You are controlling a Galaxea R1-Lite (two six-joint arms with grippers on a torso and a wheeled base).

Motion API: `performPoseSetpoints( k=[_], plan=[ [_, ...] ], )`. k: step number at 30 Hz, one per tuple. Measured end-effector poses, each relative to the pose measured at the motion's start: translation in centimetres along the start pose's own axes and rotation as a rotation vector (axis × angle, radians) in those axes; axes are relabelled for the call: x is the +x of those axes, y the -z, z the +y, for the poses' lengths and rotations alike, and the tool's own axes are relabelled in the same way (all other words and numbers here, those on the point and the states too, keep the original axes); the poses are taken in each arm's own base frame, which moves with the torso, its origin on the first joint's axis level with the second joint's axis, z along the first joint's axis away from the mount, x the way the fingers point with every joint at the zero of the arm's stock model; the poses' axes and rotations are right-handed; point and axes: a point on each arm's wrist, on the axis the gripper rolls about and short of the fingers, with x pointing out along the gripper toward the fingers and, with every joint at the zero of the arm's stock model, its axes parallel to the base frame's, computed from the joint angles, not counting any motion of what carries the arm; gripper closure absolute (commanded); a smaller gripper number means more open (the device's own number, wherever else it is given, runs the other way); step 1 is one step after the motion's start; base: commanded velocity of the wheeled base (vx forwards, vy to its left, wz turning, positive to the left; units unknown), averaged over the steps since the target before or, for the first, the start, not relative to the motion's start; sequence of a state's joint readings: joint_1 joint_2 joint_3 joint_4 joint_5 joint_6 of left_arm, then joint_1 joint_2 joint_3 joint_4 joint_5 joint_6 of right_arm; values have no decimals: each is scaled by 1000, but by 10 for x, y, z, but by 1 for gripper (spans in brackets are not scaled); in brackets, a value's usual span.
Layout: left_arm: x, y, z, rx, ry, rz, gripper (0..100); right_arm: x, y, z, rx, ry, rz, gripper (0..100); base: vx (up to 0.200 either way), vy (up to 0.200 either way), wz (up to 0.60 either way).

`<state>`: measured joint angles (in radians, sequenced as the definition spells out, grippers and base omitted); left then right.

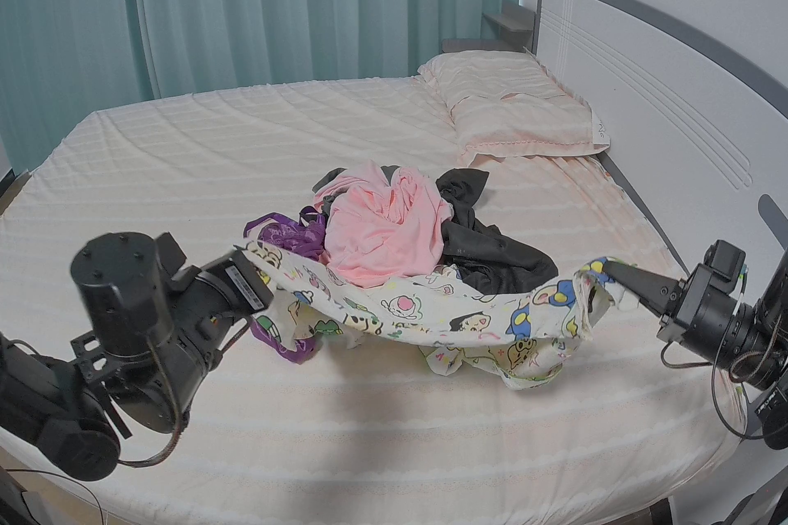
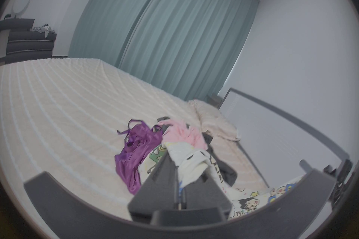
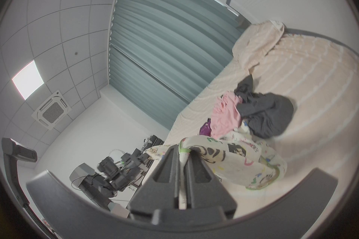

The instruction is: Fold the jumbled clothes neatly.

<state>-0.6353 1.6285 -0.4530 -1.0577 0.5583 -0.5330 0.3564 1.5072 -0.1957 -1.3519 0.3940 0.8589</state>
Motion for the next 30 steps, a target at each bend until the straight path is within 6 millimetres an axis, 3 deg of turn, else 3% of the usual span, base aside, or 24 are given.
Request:
performPoseSetpoints(
  k=[9,16,20,26,30],
  plan=[
    [-27,-51,-16,-80,91,-137,100,20,-38,26,-137,-79,-118,100,0,0,0],
    [-46,-78,-22,-135,146,-214,100,8,-58,57,-202,-128,-210,100,0,0,0],
    [-52,-74,-18,-129,153,-195,100,0,-48,52,-190,-105,-185,100,0,0,0],
    [-51,-49,-7,-111,120,-111,100,-3,-20,24,-120,0,-77,100,0,0,0],
    [-48,-35,-3,-102,97,-64,100,0,-4,17,-77,21,-8,100,0,0,0]
  ],
)
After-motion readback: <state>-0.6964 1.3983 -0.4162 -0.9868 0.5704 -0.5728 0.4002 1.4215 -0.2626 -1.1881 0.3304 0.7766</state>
